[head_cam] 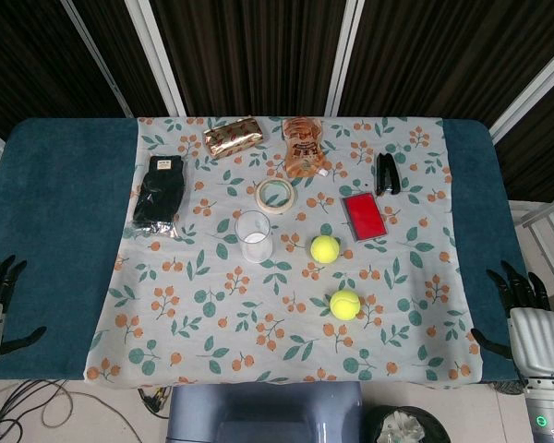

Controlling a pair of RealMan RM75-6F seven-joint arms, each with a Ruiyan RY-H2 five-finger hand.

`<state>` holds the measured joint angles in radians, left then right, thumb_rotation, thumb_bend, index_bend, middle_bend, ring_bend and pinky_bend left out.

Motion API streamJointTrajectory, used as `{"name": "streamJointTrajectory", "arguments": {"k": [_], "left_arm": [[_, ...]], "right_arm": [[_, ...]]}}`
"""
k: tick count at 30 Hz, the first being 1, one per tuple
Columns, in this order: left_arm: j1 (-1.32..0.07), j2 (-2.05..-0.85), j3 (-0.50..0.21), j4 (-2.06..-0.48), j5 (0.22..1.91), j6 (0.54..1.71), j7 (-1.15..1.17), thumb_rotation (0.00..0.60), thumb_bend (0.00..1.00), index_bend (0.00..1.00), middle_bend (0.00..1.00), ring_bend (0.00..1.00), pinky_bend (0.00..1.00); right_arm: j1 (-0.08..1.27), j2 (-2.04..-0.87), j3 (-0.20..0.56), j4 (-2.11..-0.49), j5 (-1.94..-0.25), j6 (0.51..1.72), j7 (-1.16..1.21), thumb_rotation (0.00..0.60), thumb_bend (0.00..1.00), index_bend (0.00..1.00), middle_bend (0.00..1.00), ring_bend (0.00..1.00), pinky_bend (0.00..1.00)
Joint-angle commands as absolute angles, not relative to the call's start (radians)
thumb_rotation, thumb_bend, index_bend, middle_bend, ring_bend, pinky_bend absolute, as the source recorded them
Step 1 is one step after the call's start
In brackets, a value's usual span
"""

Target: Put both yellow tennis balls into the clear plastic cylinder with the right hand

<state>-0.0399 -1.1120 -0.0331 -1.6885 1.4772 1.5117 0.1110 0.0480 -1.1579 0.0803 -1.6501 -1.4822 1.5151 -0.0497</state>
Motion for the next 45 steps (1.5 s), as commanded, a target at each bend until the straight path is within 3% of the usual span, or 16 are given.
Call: {"name": "streamJointTrajectory", "arguments": {"k": [1,25,29,36,45], "left_arm": [[-0.039,-1.113,-0.033,-1.69,1.475,1.511,0.114,0.6,0.01,0.07,0.0,0.0,0.01],[-0.031,-1.113,-0.035,-1.698,1.477,1.529,0.129,0.6,0.01,0.07,0.0,0.0,0.01],[-0.031,-1.112,-0.034,-1.701,1.478,1.53,0.131,0.6,0.01,0.07,0.0,0.0,0.01],[-0.029,-1.107,-0.035,-1.703,1.478,1.533,0.122,0.6,0.01,0.07,0.0,0.0,0.01],[-0.036,-1.11,-0.037,-1.698,1.461,1.511,0.124,0.6,0.01,0.07,0.0,0.0,0.01]], "right_arm": [[0.048,-1.156,0.08,-1.651,-1.483,1.515,-0.046,0.6,0.23,0.16,0.05,0.13,0.0],[0.06,-1.103,0.052,-1.701,-1.535,1.477,0.108,0.6,0.23,0.16,0.05,0.13,0.0],[0.105,-1.08,0.06,-1.714,-1.556,1.422,0.169,0.6,0.23,0.16,0.05,0.13,0.0],[0.253,-1.07,0.123,-1.748,-1.49,1.218,0.187,0.6,0.23,0.16,0.05,0.12,0.0],[0.423,-1.207,0.222,-1.752,-1.323,1.056,-0.019,0.6,0.23,0.16,0.05,0.12,0.0]]}}
